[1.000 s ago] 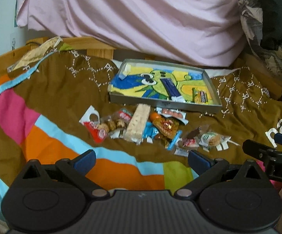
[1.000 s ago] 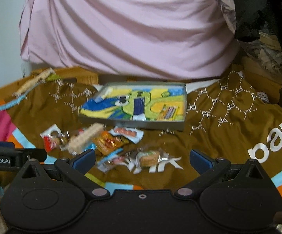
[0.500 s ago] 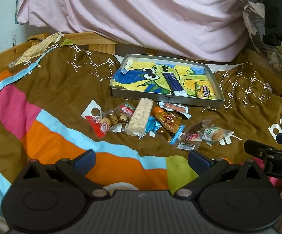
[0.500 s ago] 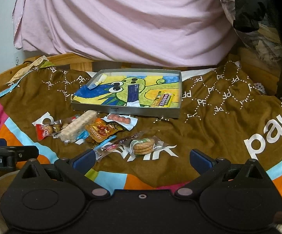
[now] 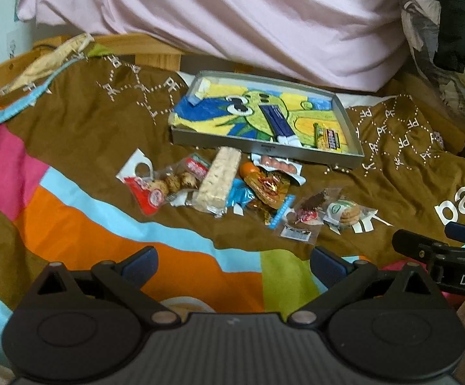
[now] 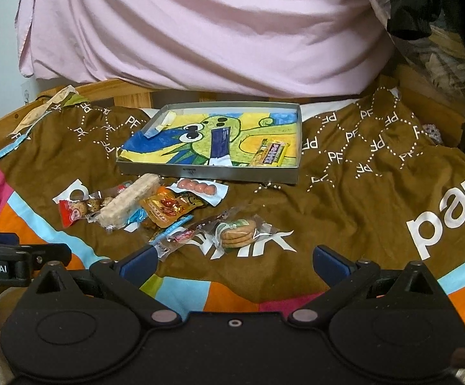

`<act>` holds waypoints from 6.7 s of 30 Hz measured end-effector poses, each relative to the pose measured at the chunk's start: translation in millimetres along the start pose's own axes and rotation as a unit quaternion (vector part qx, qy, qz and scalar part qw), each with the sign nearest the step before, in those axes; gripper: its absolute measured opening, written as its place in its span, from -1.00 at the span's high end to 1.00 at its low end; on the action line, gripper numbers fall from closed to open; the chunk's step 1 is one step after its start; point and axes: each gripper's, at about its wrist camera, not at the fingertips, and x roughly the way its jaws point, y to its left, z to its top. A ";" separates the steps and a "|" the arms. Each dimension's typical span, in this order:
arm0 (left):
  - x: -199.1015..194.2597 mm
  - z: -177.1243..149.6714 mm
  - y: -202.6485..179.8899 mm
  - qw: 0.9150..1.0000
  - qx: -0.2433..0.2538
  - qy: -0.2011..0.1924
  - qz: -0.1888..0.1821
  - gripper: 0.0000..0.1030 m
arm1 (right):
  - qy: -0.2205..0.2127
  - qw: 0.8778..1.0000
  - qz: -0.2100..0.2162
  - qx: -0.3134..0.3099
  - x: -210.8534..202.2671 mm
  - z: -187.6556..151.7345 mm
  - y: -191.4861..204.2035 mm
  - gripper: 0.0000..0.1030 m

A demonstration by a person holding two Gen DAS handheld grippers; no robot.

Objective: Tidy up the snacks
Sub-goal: 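Lift both tools back away from the tray above the snacks, then grasp the brown jerky pack with the left tool while the right tool grasps the cookie pack, then carry both packs over the tray and open both tools to release them, then lift both tools away from the tray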

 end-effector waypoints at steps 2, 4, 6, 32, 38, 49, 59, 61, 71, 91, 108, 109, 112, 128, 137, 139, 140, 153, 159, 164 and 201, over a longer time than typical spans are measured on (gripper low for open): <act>6.0 1.4 -2.4 1.000 0.005 0.012 -0.001 -0.99 | 0.009 1.000 0.000 0.003 3.9 1.5 -0.6 -0.99; 13.7 3.9 -5.2 1.000 0.013 0.027 -0.003 -0.99 | 0.018 1.000 0.000 0.005 7.9 3.2 -1.5 -0.99; 21.2 6.0 -7.8 0.999 0.021 0.039 -0.006 -0.99 | 0.028 1.000 0.001 0.008 12.0 4.8 -2.6 -0.99; 115.9 20.6 -53.6 0.964 0.200 0.031 -0.174 -0.99 | 0.168 0.975 0.135 -0.049 146.9 61.8 -48.1 -0.99; 126.9 23.0 -52.1 0.957 0.209 0.050 -0.193 -0.87 | 0.186 0.958 0.182 -0.121 160.6 55.8 -33.9 -0.89; 131.8 21.0 -44.2 0.969 0.162 0.066 -0.176 -0.77 | 0.197 0.962 0.135 -0.132 173.8 55.2 -41.6 -0.33; 148.1 37.0 -54.3 0.974 0.127 0.066 -0.175 -0.78 | 0.189 0.972 0.096 -0.101 159.7 63.4 -75.8 -0.35; 155.6 40.9 -58.0 0.975 0.121 0.070 -0.174 -0.78 | 0.191 0.972 0.093 -0.098 161.3 63.6 -77.4 -0.36; 163.7 43.7 -72.2 0.965 0.167 0.073 -0.189 -0.27 | 0.192 0.974 0.091 -0.077 170.1 64.3 -83.6 -0.39; 176.7 51.6 -80.3 0.977 0.107 0.113 -0.147 0.01 | 0.196 0.974 0.091 -0.068 171.8 62.6 -84.6 -0.37; 129.8 34.1 -63.1 0.988 0.043 0.086 -0.121 0.06 | 0.164 0.977 0.103 -0.087 150.5 59.4 -72.8 -0.07; 129.5 33.8 -60.6 0.988 0.035 0.087 -0.119 0.06 | 0.161 0.977 0.105 -0.088 149.0 59.5 -71.6 -0.07; 125.4 35.4 -54.1 0.990 0.015 0.080 -0.117 0.06 | 0.149 0.979 0.107 -0.092 144.7 60.5 -68.0 -0.07; 117.7 92.8 -36.0 0.991 -0.068 -0.004 -0.112 0.06 | 0.004 0.990 0.098 -0.099 115.4 81.4 -48.0 -0.07; 126.9 156.0 -30.6 0.989 -0.087 -0.078 -0.094 0.06 | -0.089 0.991 0.070 -0.071 126.5 104.9 -54.0 -0.08; 133.7 169.6 -30.6 0.988 -0.090 -0.090 -0.088 0.06 | -0.107 0.990 0.061 -0.067 132.4 111.6 -58.0 -0.08; 138.2 176.4 -31.1 0.988 -0.090 -0.095 -0.086 0.06 | -0.114 0.990 0.058 -0.064 136.0 115.3 -59.8 -0.08; 215.6 212.7 -43.5 0.988 -0.091 -0.104 -0.074 0.06 | -0.126 0.990 0.034 -0.059 201.4 138.7 -65.9 -0.08; 251.6 204.7 -42.0 0.990 -0.101 -0.079 -0.055 0.06 | -0.086 0.993 0.036 -0.073 228.1 135.0 -60.3 -0.08; 267.5 199.6 -40.5 0.993 -0.091 -0.064 -0.027 0.06 | -0.060 0.993 0.038 -0.090 240.5 129.7 -50.7 -0.09; 193.8 189.1 -22.9 0.990 -0.086 -0.108 0.023 -0.99 | -0.125 0.991 0.028 -0.032 198.1 136.5 -51.3 -0.94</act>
